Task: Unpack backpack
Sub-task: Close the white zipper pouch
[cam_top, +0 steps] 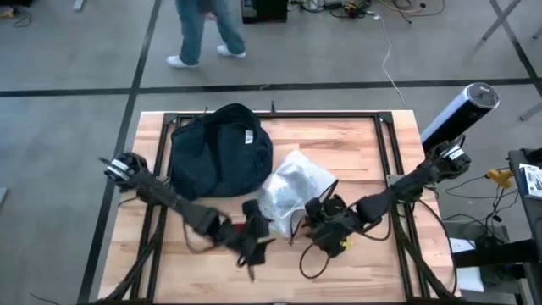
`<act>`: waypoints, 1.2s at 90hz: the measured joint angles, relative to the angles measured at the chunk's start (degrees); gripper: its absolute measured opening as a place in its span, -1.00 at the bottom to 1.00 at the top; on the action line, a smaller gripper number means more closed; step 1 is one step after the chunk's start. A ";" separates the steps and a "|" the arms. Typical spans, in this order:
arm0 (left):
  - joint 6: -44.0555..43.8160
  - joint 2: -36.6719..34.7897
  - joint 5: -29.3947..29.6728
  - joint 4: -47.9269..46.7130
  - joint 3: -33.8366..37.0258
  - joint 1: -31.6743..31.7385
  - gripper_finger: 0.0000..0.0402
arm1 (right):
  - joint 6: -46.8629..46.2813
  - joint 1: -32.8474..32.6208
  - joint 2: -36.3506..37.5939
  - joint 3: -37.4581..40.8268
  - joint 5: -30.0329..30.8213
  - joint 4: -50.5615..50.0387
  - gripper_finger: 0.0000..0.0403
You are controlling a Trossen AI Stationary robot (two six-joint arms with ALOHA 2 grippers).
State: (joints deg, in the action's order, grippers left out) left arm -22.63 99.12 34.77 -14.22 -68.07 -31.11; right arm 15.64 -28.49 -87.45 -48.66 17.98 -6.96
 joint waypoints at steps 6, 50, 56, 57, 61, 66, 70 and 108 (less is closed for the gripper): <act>2.52 2.01 6.22 5.88 3.29 -3.01 0.25 | 0.02 -0.19 -0.48 0.00 0.00 1.07 -0.31; 38.92 27.72 35.75 29.46 -3.60 -3.66 0.09 | -5.15 -2.28 -3.45 0.02 14.13 3.50 -0.45; 40.68 29.37 35.79 29.19 -6.21 -3.40 0.05 | -4.52 -2.40 -3.45 0.04 14.98 3.30 -0.46; 40.97 29.64 35.75 29.26 -6.72 -3.36 0.04 | -4.52 -2.40 -3.45 0.04 15.05 3.33 -0.46; 41.95 30.57 35.24 29.05 -7.99 -3.24 0.02 | -4.90 -2.42 -3.45 0.04 15.05 3.59 -0.47; 43.12 31.51 35.01 28.82 -9.63 -3.08 -0.01 | -5.73 -2.38 -3.45 0.04 15.08 3.47 -0.48; 43.66 32.04 34.66 28.77 -10.77 -2.87 -0.03 | -6.11 -2.27 -3.47 0.04 15.15 3.46 -0.49; 39.14 32.95 33.20 29.10 -11.85 -2.98 -0.24 | -8.73 -2.11 -3.47 0.04 15.37 3.87 -0.57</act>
State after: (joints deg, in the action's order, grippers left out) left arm 16.50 132.07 67.97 14.88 -79.92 -34.09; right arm 6.91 -30.60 -90.91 -48.62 33.35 -3.09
